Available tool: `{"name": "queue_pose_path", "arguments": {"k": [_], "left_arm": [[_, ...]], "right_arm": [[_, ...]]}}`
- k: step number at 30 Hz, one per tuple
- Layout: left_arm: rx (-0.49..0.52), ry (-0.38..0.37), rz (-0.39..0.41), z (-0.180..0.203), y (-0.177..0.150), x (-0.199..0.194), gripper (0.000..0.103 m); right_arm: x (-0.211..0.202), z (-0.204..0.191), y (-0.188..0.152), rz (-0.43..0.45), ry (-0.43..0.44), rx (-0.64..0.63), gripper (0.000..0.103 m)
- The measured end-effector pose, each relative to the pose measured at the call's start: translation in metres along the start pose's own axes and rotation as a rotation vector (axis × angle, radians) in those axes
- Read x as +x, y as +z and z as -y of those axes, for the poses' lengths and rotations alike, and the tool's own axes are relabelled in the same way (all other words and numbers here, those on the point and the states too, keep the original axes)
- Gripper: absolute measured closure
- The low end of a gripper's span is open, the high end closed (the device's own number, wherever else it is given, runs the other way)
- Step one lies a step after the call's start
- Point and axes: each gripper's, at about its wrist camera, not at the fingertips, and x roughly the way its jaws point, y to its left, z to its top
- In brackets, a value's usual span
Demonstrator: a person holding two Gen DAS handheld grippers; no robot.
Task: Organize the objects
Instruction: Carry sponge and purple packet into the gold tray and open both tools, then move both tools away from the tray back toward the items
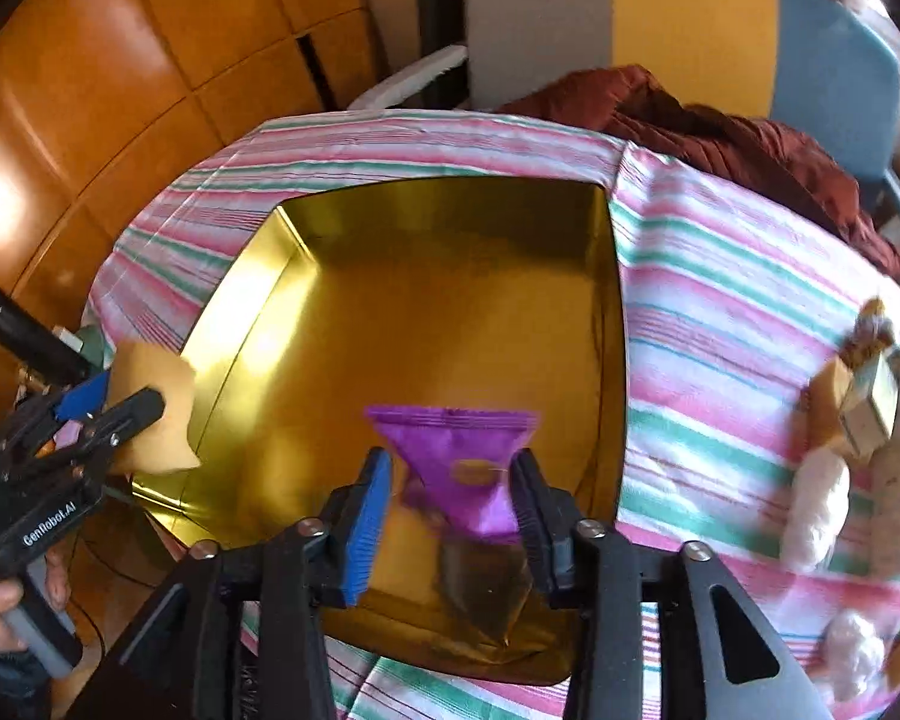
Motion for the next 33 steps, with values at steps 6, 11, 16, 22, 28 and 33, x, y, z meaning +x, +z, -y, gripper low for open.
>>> {"name": "queue_pose_path", "arguments": {"k": [6,11,16,22,28,33], "left_arm": [[-0.076,0.001,0.06,-0.011,0.002,-0.02,0.044],[-0.081,-0.042,0.109,0.008,0.011,-0.036,0.044],[-0.069,-0.031,0.119,0.034,0.013,-0.04,0.044],[-0.021,0.021,0.148,0.053,0.009,-0.048,0.044],[0.004,0.036,0.164,0.061,0.004,-0.053,0.044],[0.009,-0.004,0.14,0.065,0.002,-0.05,0.044]], "right_arm": [[-0.009,0.008,-0.01,0.024,-0.012,0.037,0.041],[-0.018,0.003,-0.018,0.057,-0.028,0.03,0.031],[-0.032,-0.006,-0.028,0.124,-0.054,0.001,0.021],[-0.04,-0.016,-0.035,0.179,-0.097,-0.035,0.014],[-0.044,-0.017,-0.042,0.202,-0.113,-0.045,0.011],[-0.047,-0.015,-0.045,0.223,-0.127,-0.038,0.006]]}}
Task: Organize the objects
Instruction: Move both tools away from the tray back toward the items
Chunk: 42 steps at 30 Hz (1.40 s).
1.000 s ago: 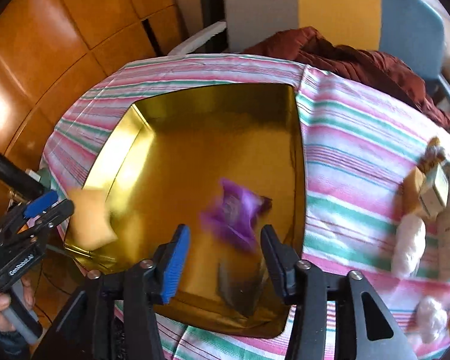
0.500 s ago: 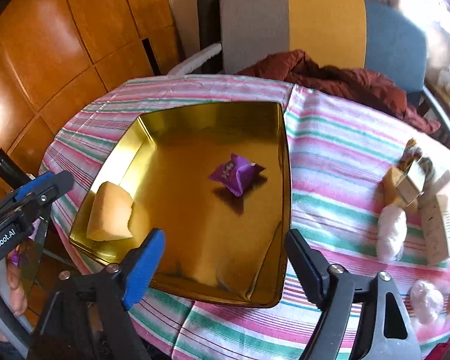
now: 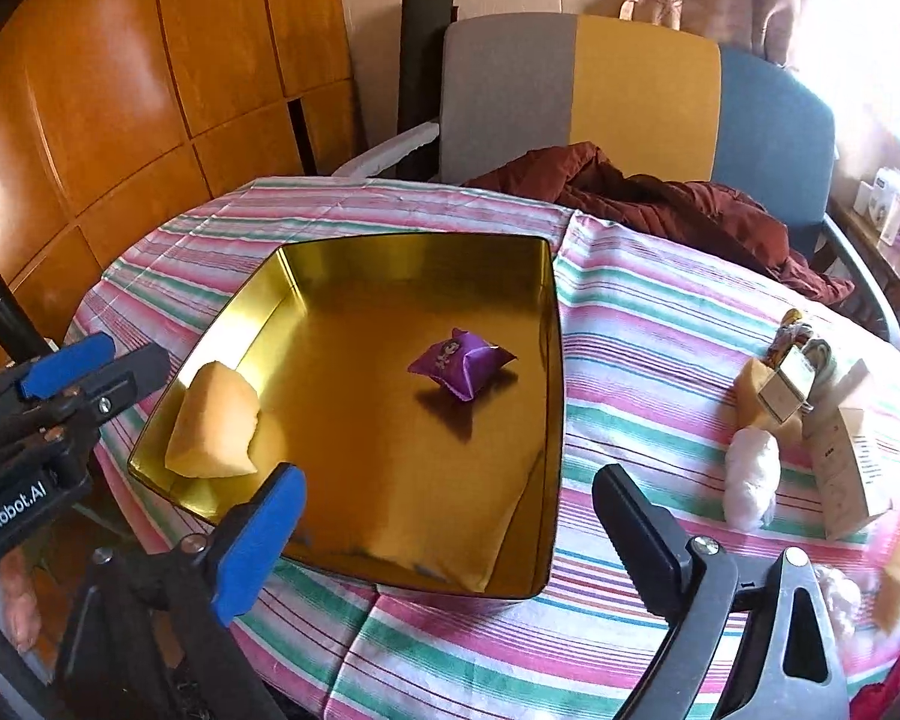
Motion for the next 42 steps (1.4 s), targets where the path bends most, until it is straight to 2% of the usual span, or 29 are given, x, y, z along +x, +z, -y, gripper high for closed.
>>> {"name": "queue_pose_path", "arguments": {"k": [6,10,21,42], "left_arm": [[0.018,-0.033,-0.007,0.008,-0.002,0.001,0.044],[0.039,-0.028,-0.007,0.014,-0.004,0.001,0.044],[0.071,-0.065,-0.051,0.025,-0.01,0.008,0.044],[0.154,-0.096,-0.085,0.053,-0.015,0.013,0.044]], "right_arm": [[-0.002,0.006,-0.003,0.003,-0.01,0.023,0.005],[-0.002,0.011,-0.004,0.002,-0.014,0.04,0.004],[-0.004,0.025,-0.005,0.013,-0.027,0.083,0.0],[-0.013,0.084,-0.018,0.022,-0.098,0.219,0.0]]}}
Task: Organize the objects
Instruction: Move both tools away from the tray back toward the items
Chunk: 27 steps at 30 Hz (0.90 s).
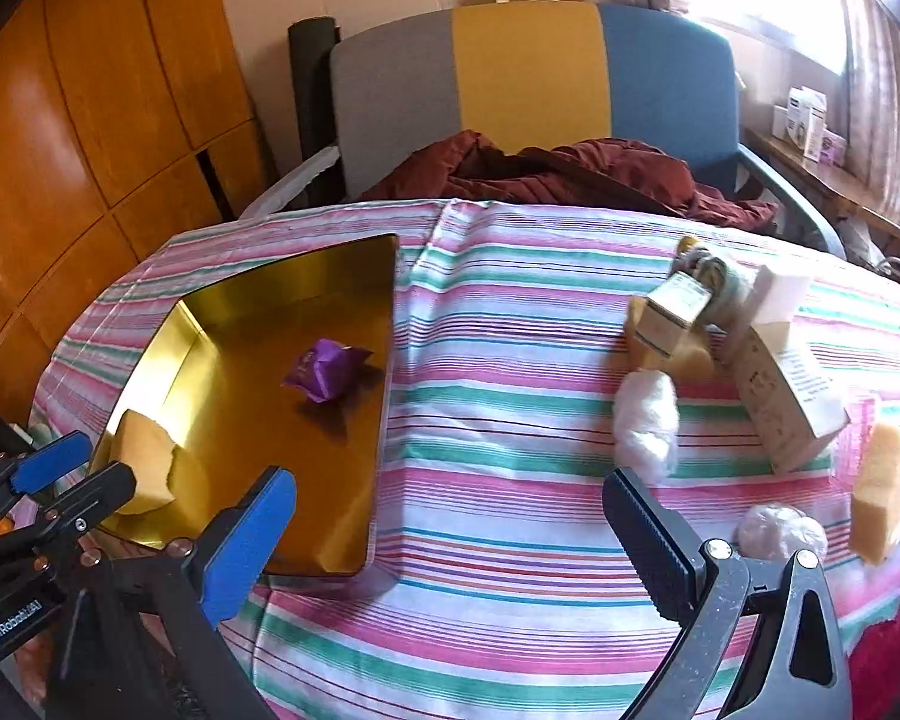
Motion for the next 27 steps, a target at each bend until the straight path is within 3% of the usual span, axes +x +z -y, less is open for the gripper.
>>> {"name": "queue_pose_path", "arguments": {"k": [7,15,24,27], "left_arm": [[0.031,-0.016,-0.008,0.011,0.002,0.002,0.044],[0.048,-0.064,-0.033,0.027,0.008,0.008,0.044],[0.186,-0.165,-0.048,0.076,0.019,0.014,0.044],[0.236,-0.212,-0.078,0.098,0.02,0.021,0.044]], "right_arm": [[-0.006,0.026,0.0,0.011,-0.04,0.052,0.0],[-0.028,0.09,0.004,0.045,-0.134,0.153,0.0],[-0.066,0.195,0.007,0.086,-0.255,0.338,0.0],[-0.082,0.251,-0.001,0.123,-0.265,0.508,0.0]]}}
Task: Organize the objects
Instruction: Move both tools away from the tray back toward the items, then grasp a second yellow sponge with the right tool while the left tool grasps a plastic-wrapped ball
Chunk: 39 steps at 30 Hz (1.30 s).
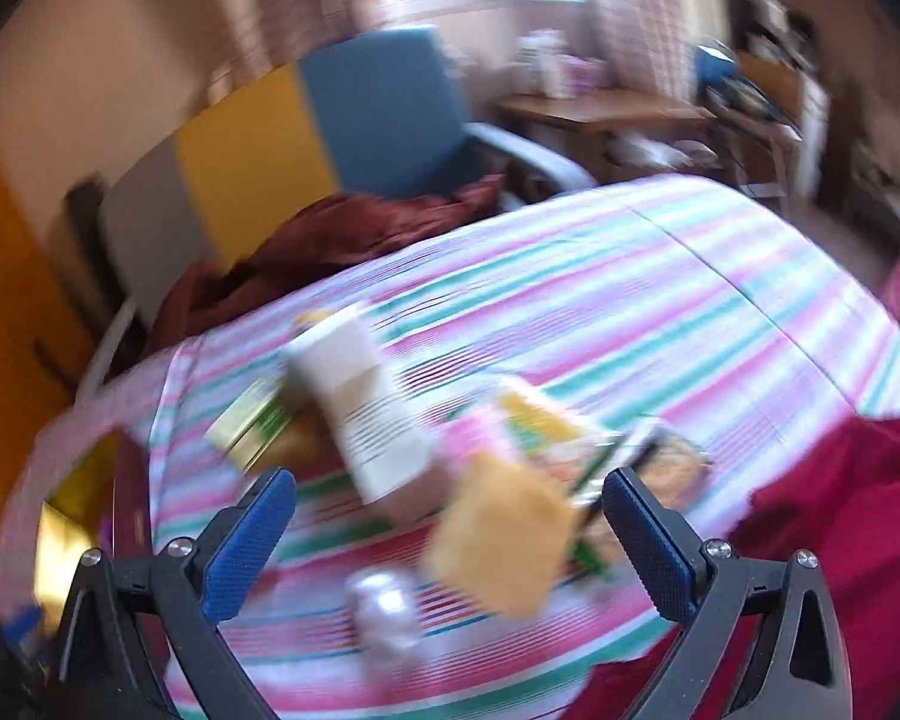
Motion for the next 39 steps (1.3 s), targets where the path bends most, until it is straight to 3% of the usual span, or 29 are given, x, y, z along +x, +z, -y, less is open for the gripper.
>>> {"name": "queue_pose_path", "arguments": {"k": [6,10,16,18,20,21,23,24,29,35,38,39], "left_arm": [[0.097,-0.115,-0.038,0.038,0.008,0.019,0.044],[0.133,-0.186,-0.077,0.06,0.014,0.035,0.044],[0.183,-0.218,-0.118,0.087,0.018,0.054,0.044],[0.192,-0.227,-0.123,0.093,0.019,0.058,0.044],[0.191,-0.243,-0.127,0.096,0.02,0.061,0.044],[0.19,-0.251,-0.13,0.098,0.02,0.063,0.044],[0.193,-0.256,-0.138,0.099,0.019,0.067,0.044],[0.194,-0.258,-0.144,0.099,0.018,0.069,0.044],[0.179,-0.275,-0.138,0.096,0.02,0.071,0.044],[0.077,-0.383,-0.133,0.082,0.037,0.073,0.044],[0.027,-0.385,-0.134,0.074,0.045,0.078,0.044],[0.024,-0.374,-0.131,0.073,0.046,0.078,0.044]], "right_arm": [[0.012,0.039,0.01,-0.034,0.032,0.121,0.0],[0.02,0.042,0.012,-0.067,0.057,0.125,0.0],[0.036,0.034,0.013,-0.123,0.067,0.081,0.001],[0.055,0.027,0.006,-0.21,0.08,0.052,0.001],[0.061,0.023,0.003,-0.233,0.063,0.031,0.002],[0.065,0.02,0.0,-0.254,0.043,0.004,0.004],[0.068,0.011,-0.007,-0.291,0.052,-0.061,0.033],[0.067,0.008,-0.01,-0.299,0.061,-0.078,0.038],[0.049,-0.01,-0.016,-0.267,0.13,-0.169,0.046],[0.016,-0.019,-0.007,-0.152,0.27,-0.223,0.047],[0.01,-0.021,-0.002,-0.102,0.244,-0.221,0.046],[0.008,-0.012,0.002,-0.074,0.188,-0.192,0.046]]}}
